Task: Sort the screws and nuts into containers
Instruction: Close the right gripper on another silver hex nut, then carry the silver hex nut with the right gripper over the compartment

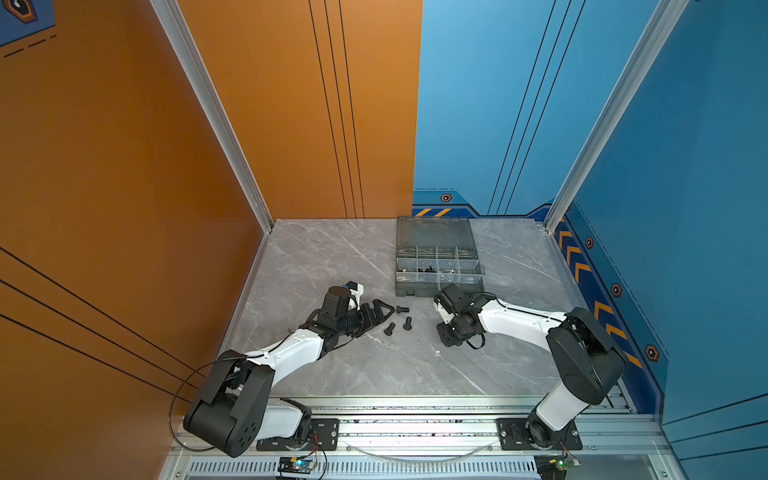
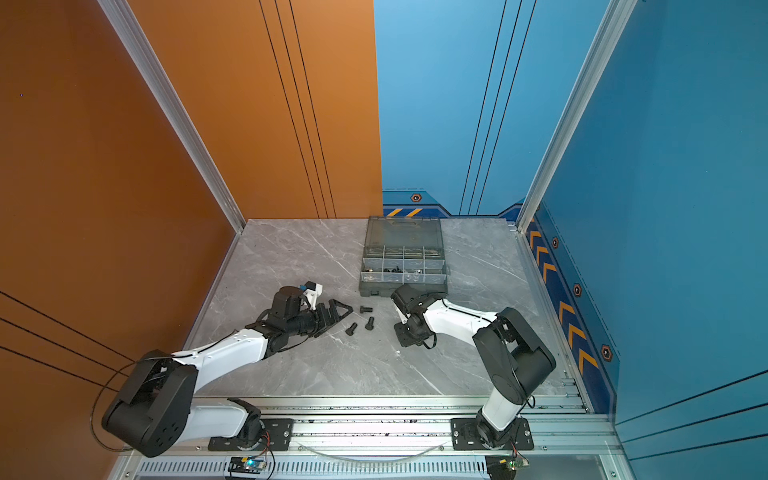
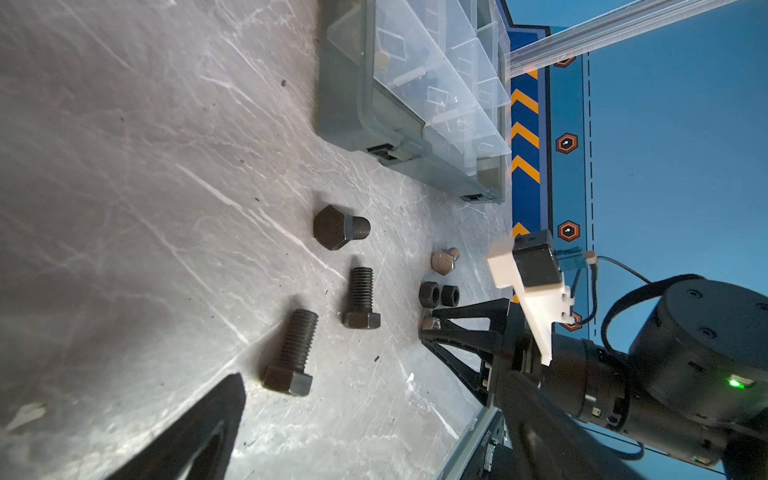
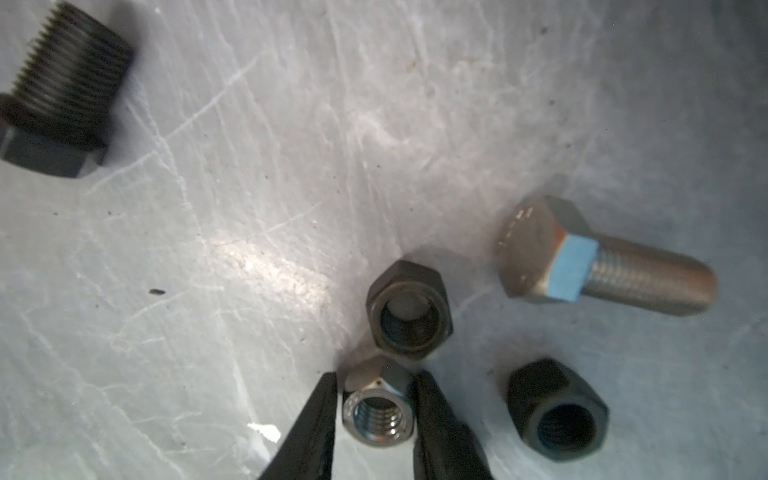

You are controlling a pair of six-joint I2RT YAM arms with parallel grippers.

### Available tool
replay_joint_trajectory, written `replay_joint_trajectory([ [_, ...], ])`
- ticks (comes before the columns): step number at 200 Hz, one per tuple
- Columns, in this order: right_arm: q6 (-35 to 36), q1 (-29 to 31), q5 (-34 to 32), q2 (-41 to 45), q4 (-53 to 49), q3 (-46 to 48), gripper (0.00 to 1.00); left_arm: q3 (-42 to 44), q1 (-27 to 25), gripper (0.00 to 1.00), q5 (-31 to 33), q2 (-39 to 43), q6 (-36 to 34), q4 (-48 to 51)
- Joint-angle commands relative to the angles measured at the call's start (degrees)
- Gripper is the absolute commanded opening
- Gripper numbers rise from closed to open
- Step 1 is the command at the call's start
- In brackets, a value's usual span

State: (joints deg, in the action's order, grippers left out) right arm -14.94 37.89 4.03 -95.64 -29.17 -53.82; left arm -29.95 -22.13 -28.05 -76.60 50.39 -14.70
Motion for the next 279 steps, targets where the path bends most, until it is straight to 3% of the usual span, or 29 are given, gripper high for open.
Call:
replay_joint_trajectory([
  [1,-1.2,0.7,-1.9,-2.3,-5.3,0.2,0.23,0.3,0.5,0.98,0.9,0.6,-1.2,1.1],
  [14,-1.4,0.7,-2.4,-2.1,-5.8,0.1,0.13,0.2,0.5,0.98,0.8,0.4,-1.2,1.1],
  [53,-1.5,-0.6,0.5,2.1,-5.6,-0.2,0.03,0.1,0.7,0.98,0.7,0.6,-1.4,1.3],
  [104,-0.4,-6.4,6.8,9.5,-5.5,-3.9,0.02,0.0,1.2,0.98,0.4,0.8,-1.7,1.6],
  [137,0.2,-12.5,7.2,9.5,-6.1,-11.3,0.03,-0.3,1.5,0.98,0.0,0.7,-1.8,1.4],
  [188,1.2,-18.5,6.5,-0.5,-8.9,-27.5,0.03,-0.5,1.6,0.98,-0.3,0.7,-1.4,1.1],
  [279,-0.6,-20.6,3.8,-20.4,-10.6,-46.0,0.07,-0.3,1.7,0.98,0.2,2.0,-1.6,2.1],
])
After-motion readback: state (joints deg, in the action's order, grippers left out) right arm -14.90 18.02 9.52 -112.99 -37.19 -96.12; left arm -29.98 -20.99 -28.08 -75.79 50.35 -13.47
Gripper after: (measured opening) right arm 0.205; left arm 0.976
